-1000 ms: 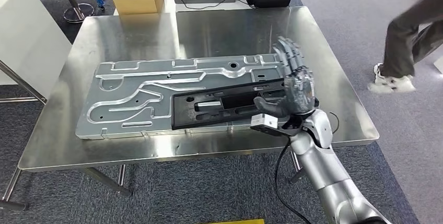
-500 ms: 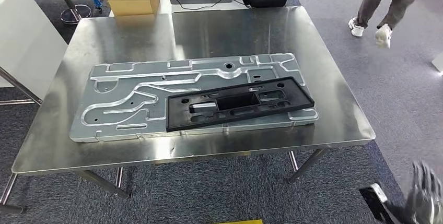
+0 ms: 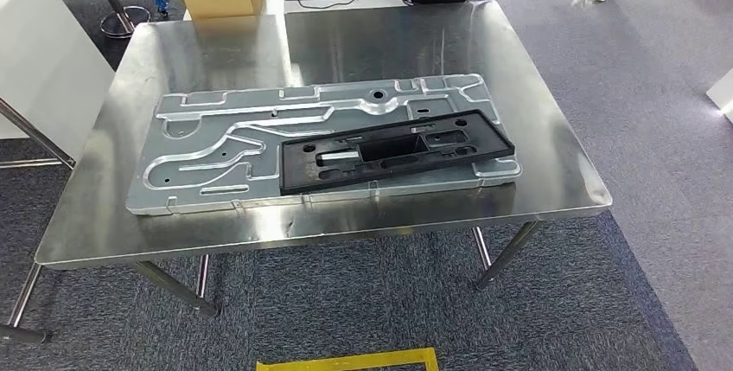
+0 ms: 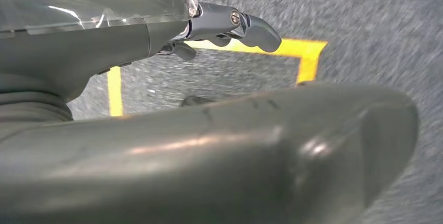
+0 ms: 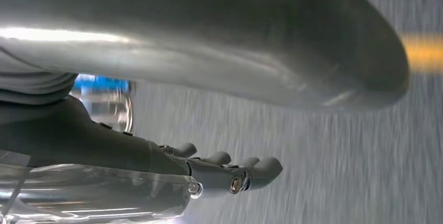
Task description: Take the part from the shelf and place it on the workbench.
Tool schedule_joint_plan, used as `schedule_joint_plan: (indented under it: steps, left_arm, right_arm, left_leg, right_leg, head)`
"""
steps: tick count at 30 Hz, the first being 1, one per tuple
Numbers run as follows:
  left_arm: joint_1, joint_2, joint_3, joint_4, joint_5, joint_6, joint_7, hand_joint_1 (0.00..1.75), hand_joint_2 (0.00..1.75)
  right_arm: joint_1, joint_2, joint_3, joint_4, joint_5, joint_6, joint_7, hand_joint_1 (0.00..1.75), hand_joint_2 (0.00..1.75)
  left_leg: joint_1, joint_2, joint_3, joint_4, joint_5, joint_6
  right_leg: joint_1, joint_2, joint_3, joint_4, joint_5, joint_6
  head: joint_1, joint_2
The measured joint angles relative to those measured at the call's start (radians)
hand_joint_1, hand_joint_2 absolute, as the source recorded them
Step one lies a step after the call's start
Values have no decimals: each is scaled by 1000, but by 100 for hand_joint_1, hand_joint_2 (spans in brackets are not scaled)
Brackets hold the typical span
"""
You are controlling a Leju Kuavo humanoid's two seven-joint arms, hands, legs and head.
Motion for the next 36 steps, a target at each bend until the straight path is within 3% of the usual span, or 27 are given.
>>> schedule_joint_plan:
  steps: [1, 4, 5, 6, 8, 9, 10, 11, 12, 14, 16, 18, 19, 20, 21, 23, 24, 25, 27, 28, 29, 31, 32, 34, 36]
  left_arm:
    - [0, 0, -5, 0, -5, -2, 5, 0, 0]
    - [5, 0, -14, 0, -17, -1, 25, 0, 0]
    - [9, -1, -16, 0, -22, 0, 32, 0, 0]
    - [13, -2, -18, 0, -27, 0, 40, 0, 0]
    - [17, -3, -22, 0, -37, 0, 52, 0, 0]
    - [17, -3, -25, 0, -42, 0, 55, 0, 0]
    - [17, -3, -28, 0, -47, 0, 57, 0, 0]
    - [17, -4, -32, 0, -53, -1, 58, 0, 0]
    - [17, -4, -35, 0, -57, -3, 56, 0, 0]
    - [13, -4, -41, 0, -63, -9, 48, 0, 0]
    - [4, -5, -47, 0, -65, -15, 36, 0, 0]
    - [-3, -10, -51, 1, -67, -21, 26, 0, 0]
    - [-4, -15, -53, 2, -68, -23, 22, 0, 0]
    - [-4, -20, -55, 4, -70, -23, 20, 0, 0]
    - [-4, -26, -56, 5, -70, -22, 19, 0, 0]
    - [-4, -37, -58, 6, -72, -17, 20, 0, 0]
    - [-4, -42, -58, 6, -72, -14, 22, 0, 0]
    - [-4, -47, -58, 7, -73, -12, 24, 0, 0]
    - [-4, -56, -60, 8, -75, -7, 30, 0, 0]
    - [-5, -59, -60, 8, -76, -4, 33, 0, 0]
    - [-6, -61, -61, 8, -76, -1, 36, 0, 0]
    - [-9, -64, -62, 9, -76, 2, 43, 0, 0]
    - [-11, -64, -63, 9, -78, 3, 46, 0, 0]
    - [-13, -66, -64, 9, -80, 5, 52, 0, 0]
    - [-12, -67, -64, 9, -82, 6, 54, 0, 0]
  right_arm:
    - [-7, 11, -3, 9, 3, 32, 5, 0, 0]
    - [-23, 40, -8, 33, 10, 91, -2, 0, 0]
    - [-27, 48, -10, 38, 14, 103, -10, 0, 0]
    - [-30, 54, -11, 42, 18, 112, -23, 0, 0]
    - [-35, 61, -11, 47, 25, 111, -58, 0, 0]
    - [-38, 64, -11, 49, 27, 106, -78, 0, 0]
    - [-41, 66, -11, 51, 27, 100, -95, 0, 0]
    - [-45, 67, -11, 53, 25, 96, -110, 0, 0]
    - [-48, 67, -11, 54, 22, 96, -121, 0, 0]
    - [-56, 68, -11, 57, 19, 101, -137, 0, 0]
    - [-62, 68, -10, 60, 32, 116, -133, 0, 0]
    - [-64, 66, -2, 61, 59, 136, -110, 0, 0]
    - [-64, 62, 4, 62, 72, 145, -97, 0, 0]
    - [-64, 60, 10, 62, 80, 150, -84, 0, 0]
    - [-64, 57, 15, 63, 86, 152, -71, 0, 0]
    - [-64, 55, 21, 65, 88, 148, -46, 0, 0]
    - [-65, 55, 22, 65, 87, 146, -38, 0, 0]
    - [-65, 54, 23, 65, 85, 144, -35, 0, 0]
    - [-66, 51, 23, 65, 83, 143, -47, 0, 0]
    - [-66, 50, 23, 65, 81, 142, -54, 0, 0]
    - [-67, 49, 23, 65, 80, 140, -61, 0, 0]
    - [-69, 49, 23, 66, 74, 136, -65, 0, 0]
    - [-69, 48, 23, 66, 71, 135, -61, 0, 0]
    - [-68, 47, 22, 67, 66, 133, -44, 0, 0]
    - [-67, 46, 22, 67, 65, 132, -28, 0, 0]
  left_leg:
    - [0, 0, -2, 1, 6, -8]
    - [5, -2, -12, 1, 16, -30]
    - [6, -3, -22, 15, -7, -34]
    - [8, -4, -36, 49, -48, -37]
    - [8, -4, -65, 164, -157, -37]
    - [7, -4, -73, 225, -192, -36]
    - [5, -4, -69, 266, -201, -34]
    - [3, -4, -50, 277, -186, -30]
    - [0, -4, -16, 255, -158, -25]
    - [-9, -4, 94, 126, -122, -10]
    - [-18, 0, 185, -10, -136, 5]
    - [-23, 0, 205, -57, -141, 17]
    - [-22, -3, 201, -61, -129, 22]
    - [-21, -6, 194, -66, -115, 28]
    - [-18, -8, 184, -71, -100, 32]
    - [-16, -11, 154, -71, -74, 38]
    - [-16, -12, 137, -68, -63, 38]
    - [-15, -12, 120, -63, -53, 36]
    - [-11, -12, 84, -47, -36, 28]
    - [-9, -12, 65, -36, -30, 23]
    - [-8, -13, 48, -24, -25, 17]
    - [-7, -14, 23, -4, -15, 4]
    - [-8, -15, 16, 1, -8, -3]
    - [-5, -16, 6, 3, 4, -17]
    - [0, -16, -13, 33, -37, -27]
  right_leg:
    - [4, 2, 10, -21, 0, -6]
    - [11, 2, -11, -24, 21, -34]
    - [11, 0, -22, -25, 32, -44]
    - [11, -2, -35, -26, 44, -53]
    - [18, -5, -64, -26, 66, -64]
    - [22, -6, -80, -24, 77, -66]
    - [26, -6, -96, -22, 88, -68]
    - [29, -6, -112, -20, 99, -69]
    - [32, -6, -126, -17, 108, -69]
    - [36, -8, -146, -11, 124, -67]
    - [38, -15, -155, -9, 141, -60]
    - [33, -24, -156, -13, 159, -49]
    - [31, -26, -157, -13, 162, -42]
    - [29, -23, -161, -5, 147, -36]
    - [28, -19, -168, 19, 113, -30]
    - [22, -10, -193, 118, 9, -19]
    - [19, -9, -204, 179, -28, -14]
    - [16, -9, -207, 226, -40, -9]
    - [10, -8, -174, 238, 2, 0]
    - [5, -8, -133, 195, 31, 4]
    - [2, -5, -84, 130, 41, 8]
    - [3, 4, -10, 13, 21, 4]
    - [6, 7, 2, -16, 8, -3]
    - [10, 3, -9, -25, 16, -24]
    - [11, -4, -30, -27, 38, -44]
  head:
    - [0, 0]
    - [-1, 0]
    - [-1, 0]
    - [-2, 0]
    - [-4, 0]
    - [-4, 0]
    - [-4, 0]
    - [-4, 0]
    - [-4, 0]
    - [-4, 0]
    - [-3, 0]
    - [-3, 0]
    - [-3, 0]
    - [-3, 0]
    - [-2, 0]
    - [-2, 0]
    - [-2, 0]
    - [-2, 0]
    - [-2, 0]
    - [-2, 0]
    - [-2, 0]
    - [-2, 0]
    - [-3, 0]
    - [-3, 0]
    - [-3, 0]
